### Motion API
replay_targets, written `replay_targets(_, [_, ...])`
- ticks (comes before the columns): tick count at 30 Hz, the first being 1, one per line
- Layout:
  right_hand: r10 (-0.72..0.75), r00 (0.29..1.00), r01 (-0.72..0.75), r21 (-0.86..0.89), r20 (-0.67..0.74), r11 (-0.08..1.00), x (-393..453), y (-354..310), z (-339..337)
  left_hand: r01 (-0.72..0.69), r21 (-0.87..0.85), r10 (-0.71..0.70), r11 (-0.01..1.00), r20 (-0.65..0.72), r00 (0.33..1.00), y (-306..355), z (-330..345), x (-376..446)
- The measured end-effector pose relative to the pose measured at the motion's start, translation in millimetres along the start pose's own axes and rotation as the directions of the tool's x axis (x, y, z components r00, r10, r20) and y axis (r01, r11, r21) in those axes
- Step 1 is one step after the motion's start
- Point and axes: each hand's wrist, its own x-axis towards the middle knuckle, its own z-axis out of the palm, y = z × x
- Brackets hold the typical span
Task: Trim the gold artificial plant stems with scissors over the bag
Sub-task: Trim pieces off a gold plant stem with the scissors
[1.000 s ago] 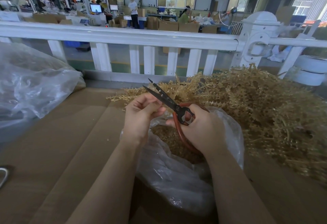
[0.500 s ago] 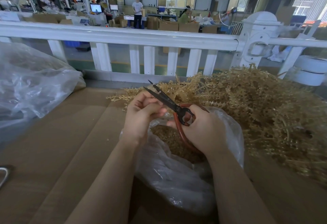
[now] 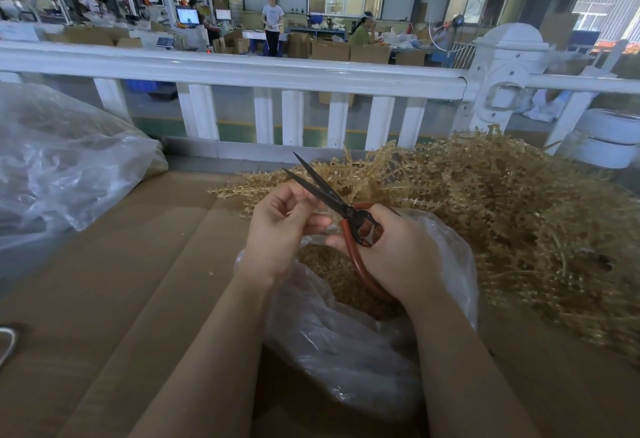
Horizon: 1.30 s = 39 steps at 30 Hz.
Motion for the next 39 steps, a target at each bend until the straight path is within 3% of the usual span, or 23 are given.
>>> replay_targets(13, [-0.001,1.000,0.001,-0.032,-0.014,0.999,0.6,-6.2,-4.5,-0.063,0.014,0.063,0.998,0.024,0.998,0.2,-2.7,-1.4])
replay_targets(32, [0.000,0.999,0.000,-0.005,-0.050,1.000,1.5,-1.2,0.2,-0.018,-0.068,0.022,0.997,0.046,0.999,3.4,-0.2,-1.3])
replay_targets(39, [-0.006,1.000,0.006,-0.013,-0.026,1.000,0.8,0.7,0.1,-0.028,-0.070,0.024,0.997,-0.065,0.998,5.4,-1.2,-1.1])
